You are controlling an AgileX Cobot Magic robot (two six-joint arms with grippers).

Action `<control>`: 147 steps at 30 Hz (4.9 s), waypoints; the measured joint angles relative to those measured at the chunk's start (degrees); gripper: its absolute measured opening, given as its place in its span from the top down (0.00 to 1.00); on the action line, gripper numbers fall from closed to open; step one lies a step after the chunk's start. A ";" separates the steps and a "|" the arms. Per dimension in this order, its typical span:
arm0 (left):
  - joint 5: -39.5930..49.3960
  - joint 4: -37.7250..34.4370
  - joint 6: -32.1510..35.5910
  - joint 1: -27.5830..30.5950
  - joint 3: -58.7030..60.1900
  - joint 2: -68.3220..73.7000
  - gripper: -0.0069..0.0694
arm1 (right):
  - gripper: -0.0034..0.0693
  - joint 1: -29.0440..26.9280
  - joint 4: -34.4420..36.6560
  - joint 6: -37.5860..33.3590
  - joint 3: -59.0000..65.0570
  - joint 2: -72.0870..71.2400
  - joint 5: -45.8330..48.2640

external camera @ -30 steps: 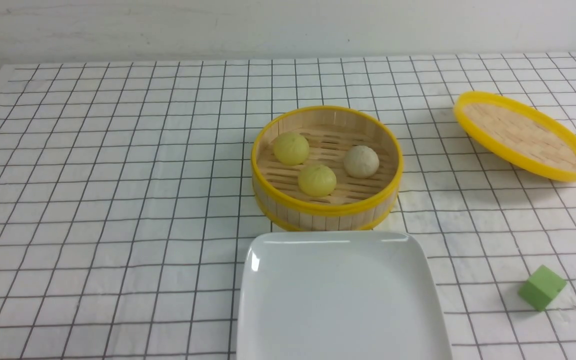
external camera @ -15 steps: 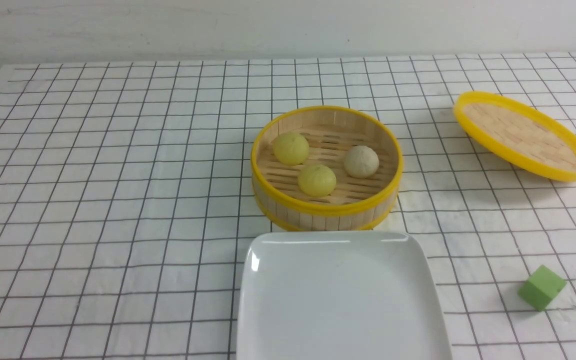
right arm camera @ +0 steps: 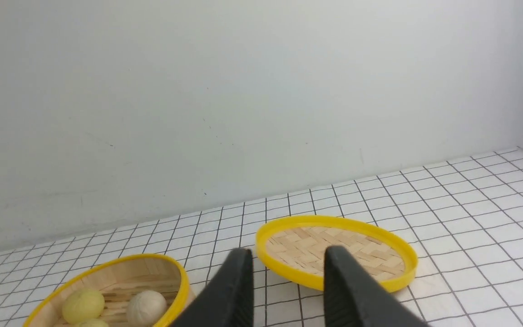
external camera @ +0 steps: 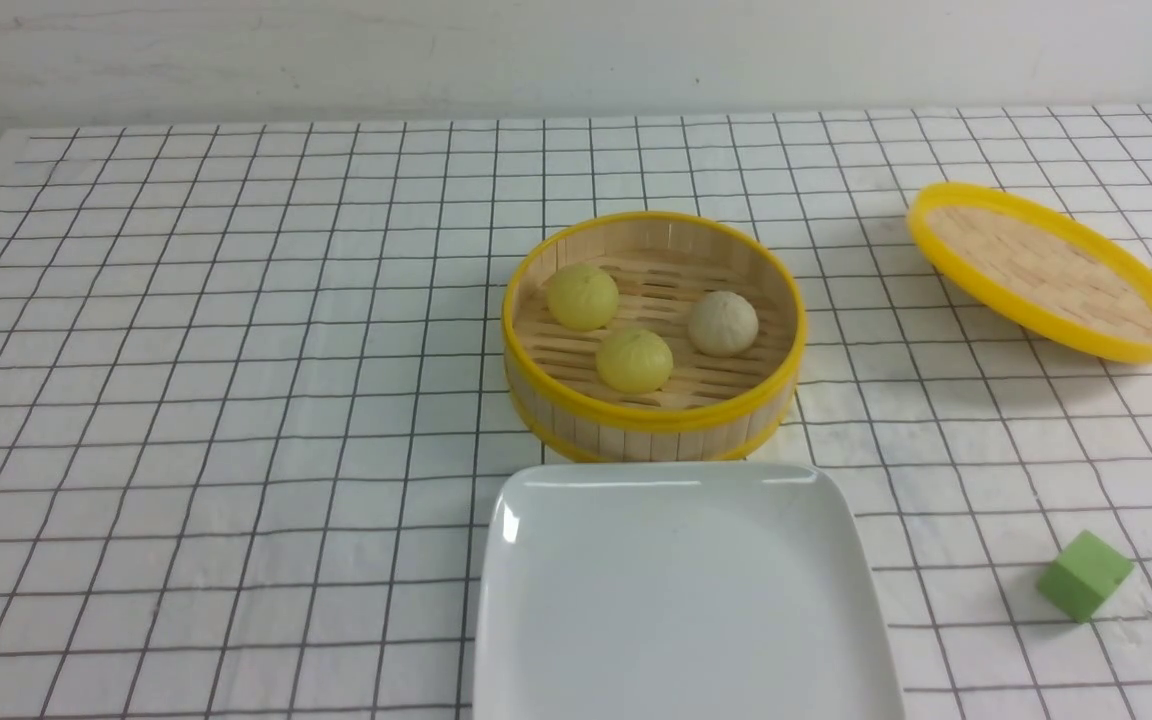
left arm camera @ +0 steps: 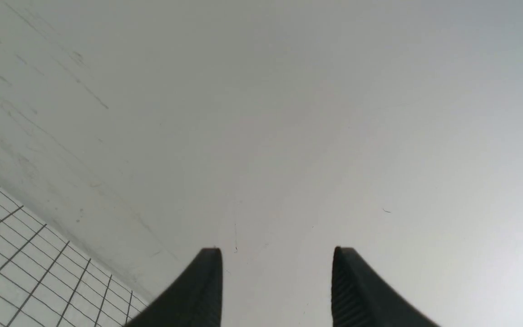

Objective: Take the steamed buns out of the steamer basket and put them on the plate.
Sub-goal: Use the right arm to grab the steamed stuffed bun that is closest to it

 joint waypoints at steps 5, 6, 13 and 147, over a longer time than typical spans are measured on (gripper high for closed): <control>-0.42 0.55 -0.99 0.00 0.00 0.00 0.45 | 0.62 0.00 2.34 -0.52 0.00 0.00 0.00; -0.49 0.57 -1.06 0.00 0.00 0.00 0.45 | 0.62 0.00 2.71 -0.94 0.00 0.00 0.00; -2.16 1.01 -1.22 0.00 0.00 0.00 0.45 | 0.62 0.00 3.37 -4.26 0.00 0.00 -1.33; 50.93 -39.78 83.11 -3.34 -45.32 57.88 0.59 | 0.62 0.00 55.69 -70.21 -47.34 79.42 33.62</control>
